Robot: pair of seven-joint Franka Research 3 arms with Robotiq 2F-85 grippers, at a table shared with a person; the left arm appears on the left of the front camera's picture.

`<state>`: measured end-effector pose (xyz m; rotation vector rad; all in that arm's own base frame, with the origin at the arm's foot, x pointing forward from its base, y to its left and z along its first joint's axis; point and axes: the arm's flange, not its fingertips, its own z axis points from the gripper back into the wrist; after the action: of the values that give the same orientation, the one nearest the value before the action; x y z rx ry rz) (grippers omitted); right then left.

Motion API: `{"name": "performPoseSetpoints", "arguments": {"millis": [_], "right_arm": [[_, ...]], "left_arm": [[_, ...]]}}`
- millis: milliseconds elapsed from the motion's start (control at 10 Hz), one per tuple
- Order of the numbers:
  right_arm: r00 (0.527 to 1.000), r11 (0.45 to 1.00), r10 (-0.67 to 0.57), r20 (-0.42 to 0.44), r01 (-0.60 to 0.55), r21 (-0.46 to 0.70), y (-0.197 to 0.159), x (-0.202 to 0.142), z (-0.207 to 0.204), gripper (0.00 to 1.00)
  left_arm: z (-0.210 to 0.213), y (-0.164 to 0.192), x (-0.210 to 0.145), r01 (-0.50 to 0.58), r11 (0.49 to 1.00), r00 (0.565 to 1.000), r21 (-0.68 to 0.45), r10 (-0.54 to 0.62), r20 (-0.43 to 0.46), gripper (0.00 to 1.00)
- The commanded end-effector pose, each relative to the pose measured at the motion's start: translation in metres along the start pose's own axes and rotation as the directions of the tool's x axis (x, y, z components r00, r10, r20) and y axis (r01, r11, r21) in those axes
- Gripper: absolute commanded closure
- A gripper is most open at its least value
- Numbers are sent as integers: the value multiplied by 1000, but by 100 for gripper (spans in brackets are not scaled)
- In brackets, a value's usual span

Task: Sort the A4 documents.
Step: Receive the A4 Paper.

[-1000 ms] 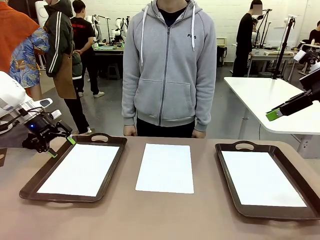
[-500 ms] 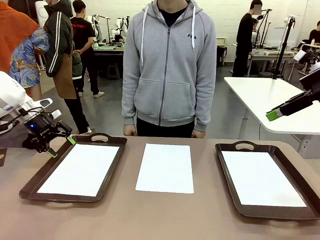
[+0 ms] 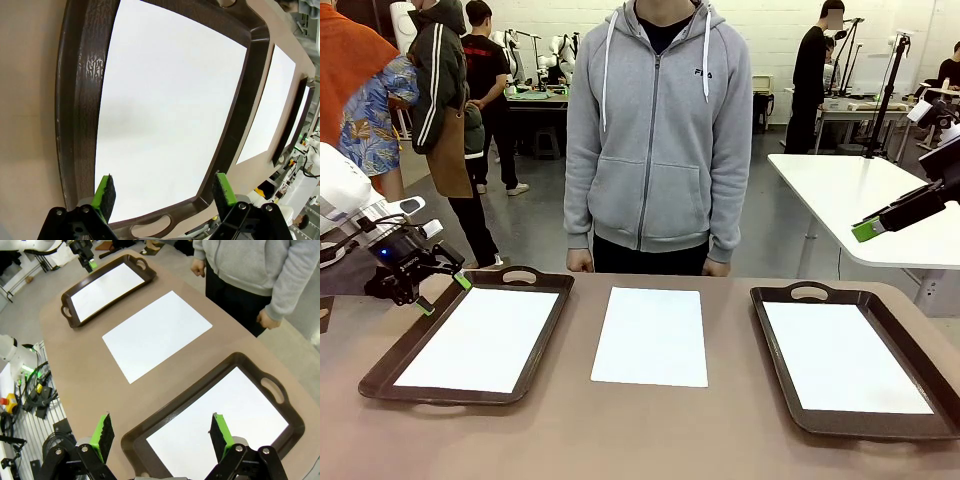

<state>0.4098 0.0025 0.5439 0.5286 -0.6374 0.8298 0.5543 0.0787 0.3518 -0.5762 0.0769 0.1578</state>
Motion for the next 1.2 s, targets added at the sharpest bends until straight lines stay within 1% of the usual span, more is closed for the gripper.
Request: {"name": "performPoseSetpoints", "arguments": {"millis": [0,100,200,300,400,500,600,700,800,900,1000,1100], "right_arm": [[1000,1000,2,3,-2,7,0,0,-1,0],[1000,1000,2,3,-2,7,0,0,-1,0],[1000,1000,2,3,-2,7,0,0,-1,0],[1000,1000,2,3,-2,7,0,0,-1,0],[1000,1000,2,3,-2,7,0,0,-1,0],[1000,1000,2,3,-2,7,0,0,-1,0],[1000,1000,2,3,-2,7,0,0,-1,0],[1000,1000,2,3,-2,7,0,0,-1,0],[1000,1000,2,3,-2,7,0,0,-1,0],[1000,1000,2,3,-2,7,0,0,-1,0],[1000,1000,2,3,-2,7,0,0,-1,0],[1000,1000,2,3,-2,7,0,0,-1,0]], "left_arm": [[6,-5,-4,3,998,997,70,-9,80,0],[15,-20,-17,69,992,984,106,-85,155,0],[23,-40,-35,148,976,964,156,-178,199,0],[31,-53,-49,202,958,941,203,-247,230,0],[40,-65,-67,263,932,909,250,-326,259,0],[48,-74,-86,316,910,876,269,-388,286,0],[59,-82,-111,362,881,829,304,-453,327,0],[71,-89,-139,441,839,766,319,-537,353,0],[84,-98,-174,542,761,668,355,-647,367,0],[95,-101,-196,581,717,597,384,-697,397,0],[104,-104,-216,640,659,509,395,-749,425,0],[108,-107,-228,680,624,470,386,-774,425,0]]}}
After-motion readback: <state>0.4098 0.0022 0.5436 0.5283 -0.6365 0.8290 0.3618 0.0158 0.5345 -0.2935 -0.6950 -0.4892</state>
